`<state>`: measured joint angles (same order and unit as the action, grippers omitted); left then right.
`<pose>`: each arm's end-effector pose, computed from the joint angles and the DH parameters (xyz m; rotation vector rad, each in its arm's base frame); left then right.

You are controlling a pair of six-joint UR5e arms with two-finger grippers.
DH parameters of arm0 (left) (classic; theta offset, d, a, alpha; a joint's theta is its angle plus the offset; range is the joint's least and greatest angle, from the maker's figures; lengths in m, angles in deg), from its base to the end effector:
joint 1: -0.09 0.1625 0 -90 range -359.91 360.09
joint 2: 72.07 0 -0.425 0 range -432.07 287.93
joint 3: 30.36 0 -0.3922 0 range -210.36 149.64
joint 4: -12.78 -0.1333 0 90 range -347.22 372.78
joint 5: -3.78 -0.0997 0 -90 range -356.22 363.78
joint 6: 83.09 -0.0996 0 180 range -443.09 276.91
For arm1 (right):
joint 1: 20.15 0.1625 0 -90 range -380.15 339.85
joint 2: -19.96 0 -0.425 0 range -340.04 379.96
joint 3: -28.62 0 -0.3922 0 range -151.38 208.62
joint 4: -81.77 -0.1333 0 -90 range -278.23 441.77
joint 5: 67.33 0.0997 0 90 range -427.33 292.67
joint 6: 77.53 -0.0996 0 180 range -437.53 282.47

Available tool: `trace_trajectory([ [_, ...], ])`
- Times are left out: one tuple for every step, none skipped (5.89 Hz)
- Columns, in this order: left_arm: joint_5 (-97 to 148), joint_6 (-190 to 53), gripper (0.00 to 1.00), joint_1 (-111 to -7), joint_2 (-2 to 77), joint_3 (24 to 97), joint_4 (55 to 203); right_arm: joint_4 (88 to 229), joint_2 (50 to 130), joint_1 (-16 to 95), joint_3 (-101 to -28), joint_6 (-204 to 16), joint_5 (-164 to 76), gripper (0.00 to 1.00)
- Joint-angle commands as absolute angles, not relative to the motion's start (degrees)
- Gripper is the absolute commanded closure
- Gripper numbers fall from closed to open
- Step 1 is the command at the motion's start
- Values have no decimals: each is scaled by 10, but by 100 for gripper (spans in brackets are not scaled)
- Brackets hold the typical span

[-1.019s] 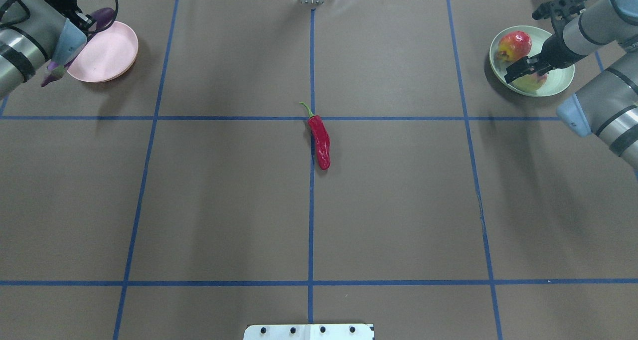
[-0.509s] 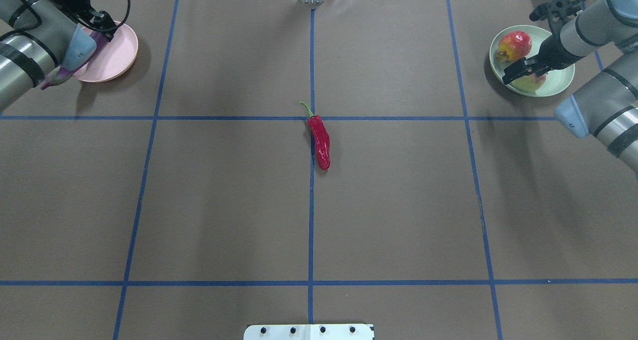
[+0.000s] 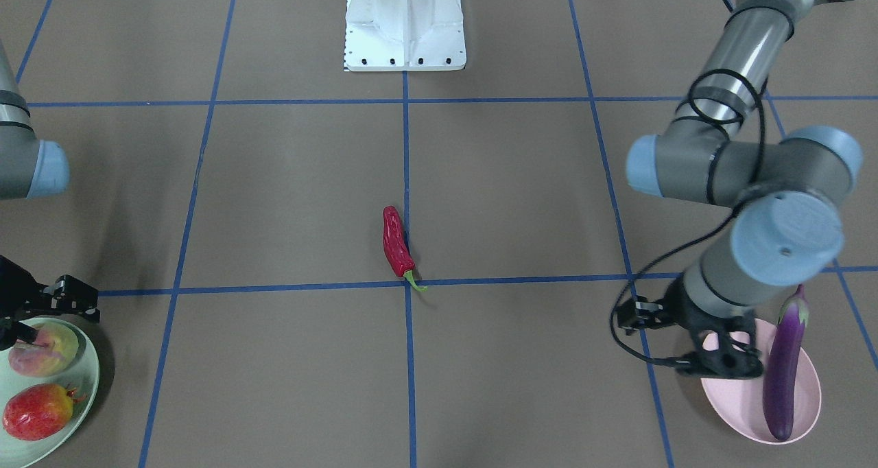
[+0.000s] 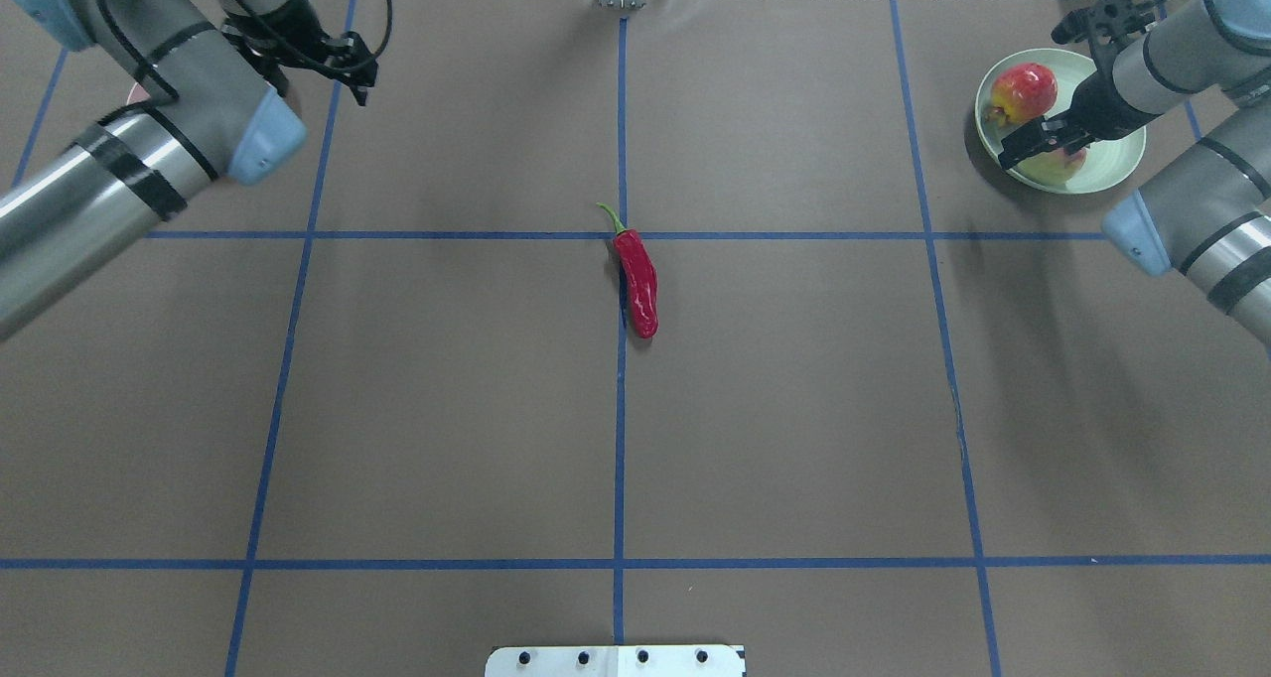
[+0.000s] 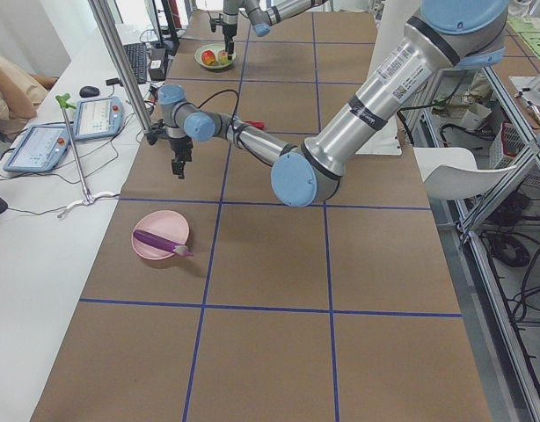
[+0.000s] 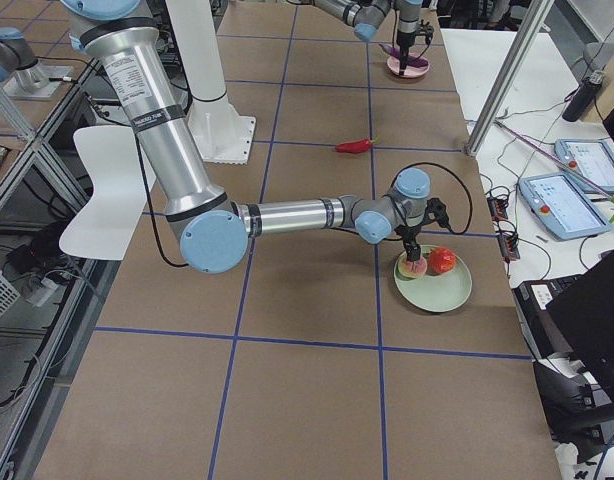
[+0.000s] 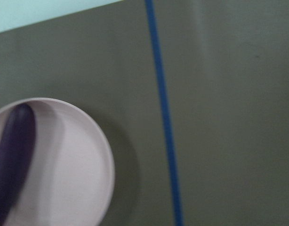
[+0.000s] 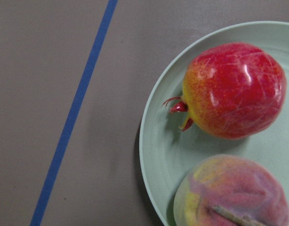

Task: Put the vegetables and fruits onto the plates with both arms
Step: 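Move the left gripper to the red chili pepper and grasp it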

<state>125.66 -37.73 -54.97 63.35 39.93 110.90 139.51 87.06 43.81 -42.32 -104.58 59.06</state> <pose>0.3840 -0.6905 0.3054 0.0912 0.7825 -0.0081 -0.2338 -0.6476 0.5338 0.2700 -0.8207 -0.1835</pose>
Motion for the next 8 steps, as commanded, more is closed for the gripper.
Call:
trace_trajectory([
  [1218, -157, 0, -435, 697, 427, 1104, 1396, 869, 437, -422, -1045, 590, 0],
  [1144, -73, 0, -382, 727, 414, 1103, 1396, 869, 437, -422, -1045, 590, 0],
  [1133, -31, 0, -359, 781, 353, 1103, 1396, 869, 435, -421, -1045, 589, 0],
  [1107, 1, 0, -332, 813, 316, 1105, 1396, 868, 434, -421, -1045, 589, 0],
  [1096, 2, 0, -313, 813, 313, 1105, 1396, 868, 434, -420, -1044, 588, 0],
  [1095, -3, 0, -306, 810, 302, 1108, 1396, 867, 434, -420, -1044, 588, 0],
  [1095, -7, 0, -303, 809, 300, 1109, 1396, 866, 434, -420, -1044, 588, 0],
  [1095, -9, 4, -303, 810, 294, 1110, 1396, 867, 434, -420, -1044, 588, 0],
])
